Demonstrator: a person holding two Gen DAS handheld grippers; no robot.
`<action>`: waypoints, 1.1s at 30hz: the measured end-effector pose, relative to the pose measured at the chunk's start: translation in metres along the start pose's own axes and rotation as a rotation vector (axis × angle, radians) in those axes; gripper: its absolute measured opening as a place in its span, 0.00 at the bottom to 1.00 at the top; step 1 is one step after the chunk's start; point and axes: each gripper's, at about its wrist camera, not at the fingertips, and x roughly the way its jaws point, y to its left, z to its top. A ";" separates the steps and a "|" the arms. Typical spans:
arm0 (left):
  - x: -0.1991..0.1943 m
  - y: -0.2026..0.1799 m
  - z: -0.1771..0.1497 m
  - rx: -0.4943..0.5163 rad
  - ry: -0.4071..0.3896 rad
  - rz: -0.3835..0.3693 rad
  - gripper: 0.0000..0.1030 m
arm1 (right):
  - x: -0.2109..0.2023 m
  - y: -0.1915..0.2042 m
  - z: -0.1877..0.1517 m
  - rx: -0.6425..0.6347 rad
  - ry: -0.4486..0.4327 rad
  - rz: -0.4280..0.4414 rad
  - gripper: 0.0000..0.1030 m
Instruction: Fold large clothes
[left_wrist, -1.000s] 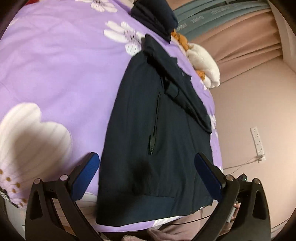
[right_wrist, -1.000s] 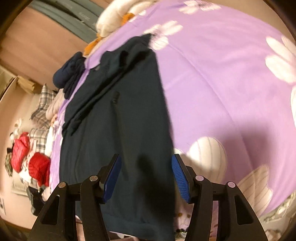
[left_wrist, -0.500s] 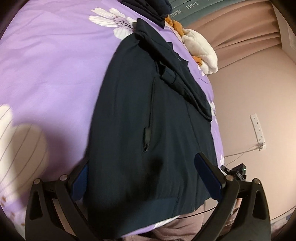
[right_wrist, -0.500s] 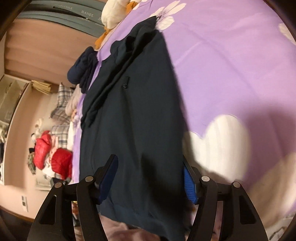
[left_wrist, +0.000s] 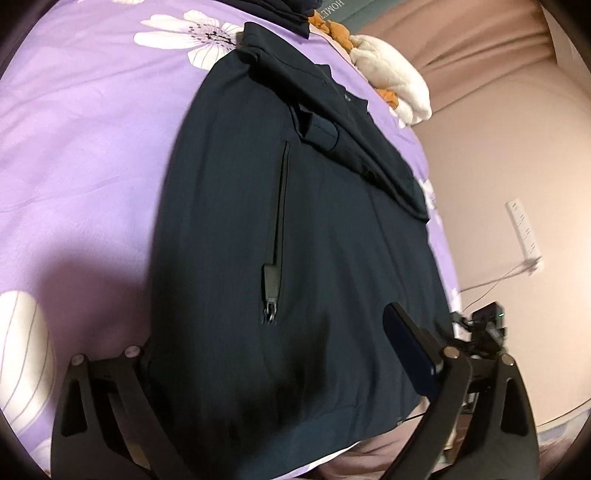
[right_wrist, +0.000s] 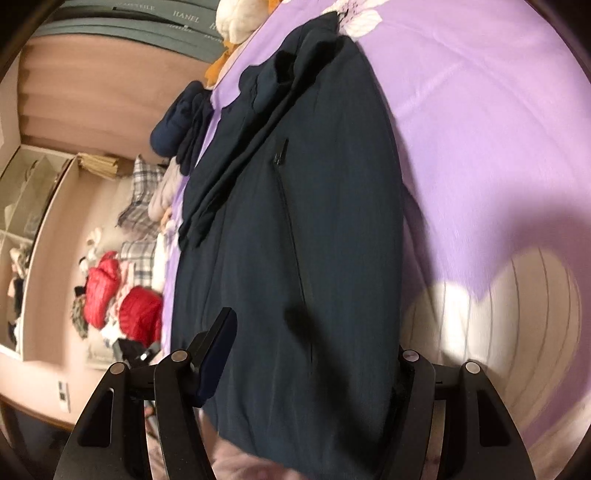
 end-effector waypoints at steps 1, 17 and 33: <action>-0.001 -0.002 -0.002 0.014 0.002 0.016 0.95 | -0.002 0.000 -0.003 -0.002 0.006 0.000 0.64; 0.012 -0.018 -0.009 0.134 0.008 0.193 0.80 | 0.009 0.016 -0.002 -0.068 0.003 -0.076 0.62; 0.009 -0.016 -0.011 0.120 -0.010 0.233 0.59 | 0.012 0.022 -0.003 -0.099 -0.009 -0.124 0.48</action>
